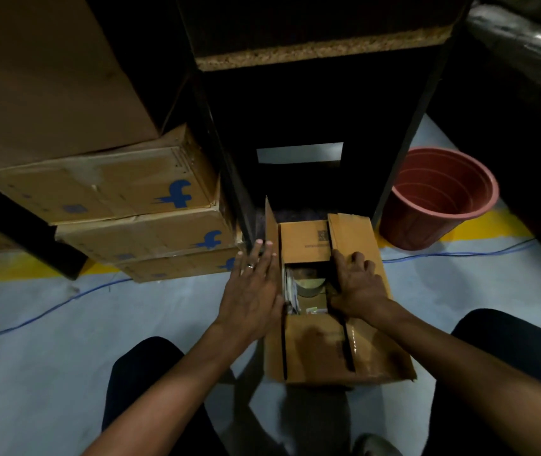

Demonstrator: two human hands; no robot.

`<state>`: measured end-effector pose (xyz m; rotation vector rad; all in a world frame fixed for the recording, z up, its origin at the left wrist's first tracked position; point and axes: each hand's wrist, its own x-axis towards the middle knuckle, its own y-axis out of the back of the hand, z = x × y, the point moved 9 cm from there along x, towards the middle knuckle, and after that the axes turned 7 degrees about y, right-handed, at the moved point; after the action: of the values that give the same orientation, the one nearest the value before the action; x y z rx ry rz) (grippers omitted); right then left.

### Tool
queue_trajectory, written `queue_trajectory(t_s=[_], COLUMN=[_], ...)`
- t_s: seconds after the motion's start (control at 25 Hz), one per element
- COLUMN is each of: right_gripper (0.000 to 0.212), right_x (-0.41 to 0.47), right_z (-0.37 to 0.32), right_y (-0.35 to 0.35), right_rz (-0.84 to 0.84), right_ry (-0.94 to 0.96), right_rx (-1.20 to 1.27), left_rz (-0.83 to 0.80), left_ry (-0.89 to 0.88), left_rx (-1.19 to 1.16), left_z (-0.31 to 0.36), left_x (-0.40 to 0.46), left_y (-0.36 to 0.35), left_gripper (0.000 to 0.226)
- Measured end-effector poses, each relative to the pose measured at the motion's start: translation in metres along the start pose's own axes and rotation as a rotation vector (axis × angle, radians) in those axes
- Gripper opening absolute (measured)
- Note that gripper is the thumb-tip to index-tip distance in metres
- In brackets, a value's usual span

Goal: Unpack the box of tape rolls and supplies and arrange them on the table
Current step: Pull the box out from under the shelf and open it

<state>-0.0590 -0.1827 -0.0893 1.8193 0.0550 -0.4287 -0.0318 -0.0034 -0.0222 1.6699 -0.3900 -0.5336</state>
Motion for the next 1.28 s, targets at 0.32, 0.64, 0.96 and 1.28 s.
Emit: queue_trajectory(t_s=[0.32, 0.64, 0.96, 1.28], right_gripper=[0.085, 0.090, 0.093, 0.083], right_x=[0.001, -0.012, -0.036, -0.055], right_z=[-0.010, -0.010, 0.012, 0.062], right_y=[0.000, 0.007, 0.033, 0.055], right_rz=[-0.005, 0.054, 0.161, 0.199], right_ry=[0.047, 0.073, 0.054, -0.189], right_rx=[-0.058, -0.189, -0.377, -0.449], left_rz=[-0.217, -0.319, -0.149, -0.150], left_ry=[0.207, 0.240, 0.087, 0.097], left_rx=[-0.033, -0.300, -0.376, -0.348], left_z=[-0.045, -0.038, 0.010, 0.023], left_x=[0.002, 0.016, 0.042, 0.051], left_y=[-0.073, -0.110, -0.091, -0.105], left_gripper=[0.067, 0.066, 0.066, 0.072])
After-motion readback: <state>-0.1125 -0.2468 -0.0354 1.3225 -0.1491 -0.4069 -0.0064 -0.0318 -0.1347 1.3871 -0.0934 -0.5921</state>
